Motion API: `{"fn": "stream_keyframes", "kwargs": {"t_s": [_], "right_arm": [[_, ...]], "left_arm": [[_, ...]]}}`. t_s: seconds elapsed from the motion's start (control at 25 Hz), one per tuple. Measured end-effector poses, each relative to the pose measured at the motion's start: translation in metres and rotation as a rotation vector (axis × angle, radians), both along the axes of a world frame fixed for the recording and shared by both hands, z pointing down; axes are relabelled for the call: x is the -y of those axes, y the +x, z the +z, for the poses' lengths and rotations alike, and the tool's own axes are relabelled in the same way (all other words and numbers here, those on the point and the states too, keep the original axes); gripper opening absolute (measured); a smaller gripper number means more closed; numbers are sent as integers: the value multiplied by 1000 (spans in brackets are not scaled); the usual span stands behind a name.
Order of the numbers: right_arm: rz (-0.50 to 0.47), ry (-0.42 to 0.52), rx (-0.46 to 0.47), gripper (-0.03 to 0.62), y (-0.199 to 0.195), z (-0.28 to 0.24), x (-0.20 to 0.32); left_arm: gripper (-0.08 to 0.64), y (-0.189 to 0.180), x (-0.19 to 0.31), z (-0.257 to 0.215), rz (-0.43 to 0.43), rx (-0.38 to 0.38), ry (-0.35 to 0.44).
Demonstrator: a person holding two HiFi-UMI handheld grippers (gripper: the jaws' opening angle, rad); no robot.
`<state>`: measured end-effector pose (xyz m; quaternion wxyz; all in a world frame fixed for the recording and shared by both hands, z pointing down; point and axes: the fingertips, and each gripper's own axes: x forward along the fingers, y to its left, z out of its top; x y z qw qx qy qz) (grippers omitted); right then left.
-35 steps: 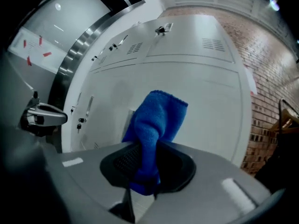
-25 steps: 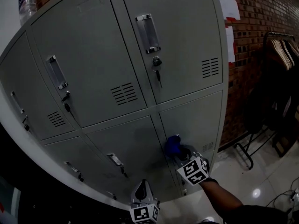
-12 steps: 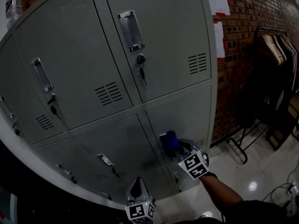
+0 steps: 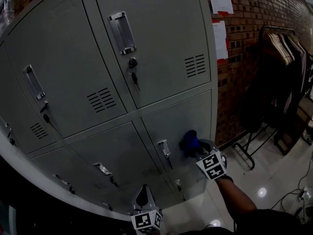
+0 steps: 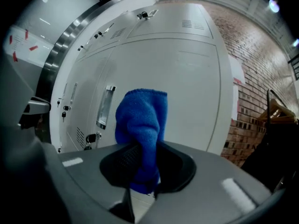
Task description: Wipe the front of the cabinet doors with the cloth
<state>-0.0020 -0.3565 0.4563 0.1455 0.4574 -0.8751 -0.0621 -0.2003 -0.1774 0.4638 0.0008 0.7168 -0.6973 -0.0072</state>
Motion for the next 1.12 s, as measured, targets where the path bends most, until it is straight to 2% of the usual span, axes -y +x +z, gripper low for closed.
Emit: {"fn": "stream_keyframes", "kwargs": {"t_s": [0.2,0.36,0.64,0.84,1.12], "right_arm": [[70,7,-23,80,36,4,15],[134,-3,-23,80,65,10,25],[188,-1,-15,79,92,10,29],[163,-19,49,77,75,23,5],[53,-115,16,76,20,78,-37]], "left_arm": [[17,11,3,4,12,13,1],[16,16,1,7,5,51,-5],[17,28,3,3,21,55,8],[17,28,-1,4,23,60,-4],[17,10,-10,6,-2,48,-15]]}}
